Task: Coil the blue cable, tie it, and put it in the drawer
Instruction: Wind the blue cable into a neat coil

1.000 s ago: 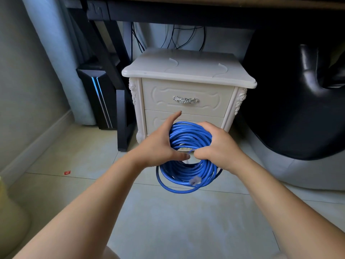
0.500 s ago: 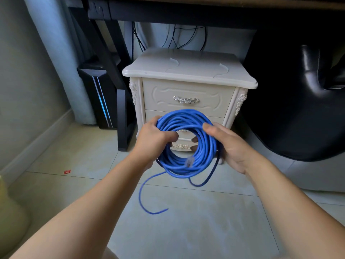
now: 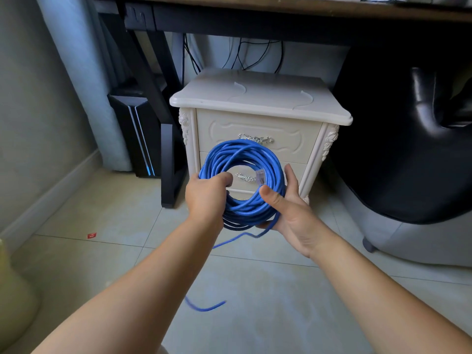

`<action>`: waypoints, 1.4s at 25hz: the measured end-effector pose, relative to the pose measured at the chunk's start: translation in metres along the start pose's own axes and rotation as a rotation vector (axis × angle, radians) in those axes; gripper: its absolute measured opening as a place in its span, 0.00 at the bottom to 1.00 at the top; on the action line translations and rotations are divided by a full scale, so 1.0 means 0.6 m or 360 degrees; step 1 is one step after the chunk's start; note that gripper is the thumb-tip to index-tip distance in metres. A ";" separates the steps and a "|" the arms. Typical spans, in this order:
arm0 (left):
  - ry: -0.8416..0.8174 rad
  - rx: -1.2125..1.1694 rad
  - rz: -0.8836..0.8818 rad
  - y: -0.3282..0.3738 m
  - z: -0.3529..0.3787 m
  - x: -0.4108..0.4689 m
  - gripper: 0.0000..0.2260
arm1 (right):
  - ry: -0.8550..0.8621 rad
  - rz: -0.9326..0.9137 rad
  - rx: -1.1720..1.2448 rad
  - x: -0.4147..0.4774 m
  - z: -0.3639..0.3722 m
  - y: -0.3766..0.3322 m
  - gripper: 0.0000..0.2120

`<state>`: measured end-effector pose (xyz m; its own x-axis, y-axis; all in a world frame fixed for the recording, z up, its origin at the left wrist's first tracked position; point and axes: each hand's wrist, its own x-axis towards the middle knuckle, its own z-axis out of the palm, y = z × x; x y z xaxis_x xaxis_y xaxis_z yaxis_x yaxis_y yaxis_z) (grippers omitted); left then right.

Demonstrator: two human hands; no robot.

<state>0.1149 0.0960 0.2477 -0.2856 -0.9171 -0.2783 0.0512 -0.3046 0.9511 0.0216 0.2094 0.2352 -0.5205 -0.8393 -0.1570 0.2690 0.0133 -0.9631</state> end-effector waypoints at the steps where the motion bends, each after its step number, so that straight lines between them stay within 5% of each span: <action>1: 0.0038 -0.0013 0.0009 0.000 0.002 -0.004 0.07 | 0.0051 -0.0003 -0.0086 0.001 0.009 0.004 0.66; 4: 0.0010 -0.0092 0.0069 -0.002 0.006 -0.019 0.09 | 0.0279 -0.0035 -0.0107 0.012 0.028 0.020 0.60; 7: -0.0176 -0.0123 0.0110 -0.004 0.007 -0.031 0.09 | 0.0457 -0.0046 0.0119 0.019 0.020 0.008 0.23; 8: -0.0248 -0.0120 0.0099 -0.004 0.007 -0.033 0.09 | 0.0486 -0.0033 0.0150 0.021 0.016 0.003 0.17; 12: -0.0663 0.0007 -0.0118 -0.003 -0.005 -0.029 0.08 | 0.0664 -0.0090 0.0091 0.027 -0.002 -0.012 0.21; 15: -0.0912 0.0295 -0.0175 0.004 -0.017 -0.011 0.29 | 0.0741 -0.0186 -0.0155 0.025 -0.021 -0.030 0.22; 17: -0.0904 0.0344 0.0027 0.015 -0.025 0.007 0.45 | 0.0723 -0.0257 -0.0396 0.021 -0.034 -0.038 0.22; 19: -0.0961 0.0541 0.0369 0.025 -0.031 0.015 0.51 | 0.0678 -0.0299 -0.0721 0.016 -0.039 -0.039 0.22; 25: -0.1172 0.1486 0.1164 0.008 -0.024 0.006 0.50 | 0.0212 -0.0351 -0.1572 0.000 -0.028 -0.046 0.28; 30: -0.0989 0.1590 0.1286 0.002 -0.019 0.009 0.31 | 0.0119 -0.0437 -0.1776 -0.011 -0.022 -0.045 0.28; 35: -0.0963 0.1368 0.1033 0.009 -0.019 0.010 0.21 | 0.0096 -0.0302 -0.1620 -0.006 -0.027 -0.046 0.27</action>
<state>0.1244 0.0859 0.2499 -0.8505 -0.4988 0.1670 -0.2315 0.6400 0.7326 0.0026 0.2208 0.2585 -0.5299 -0.8474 0.0330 -0.6194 0.3601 -0.6977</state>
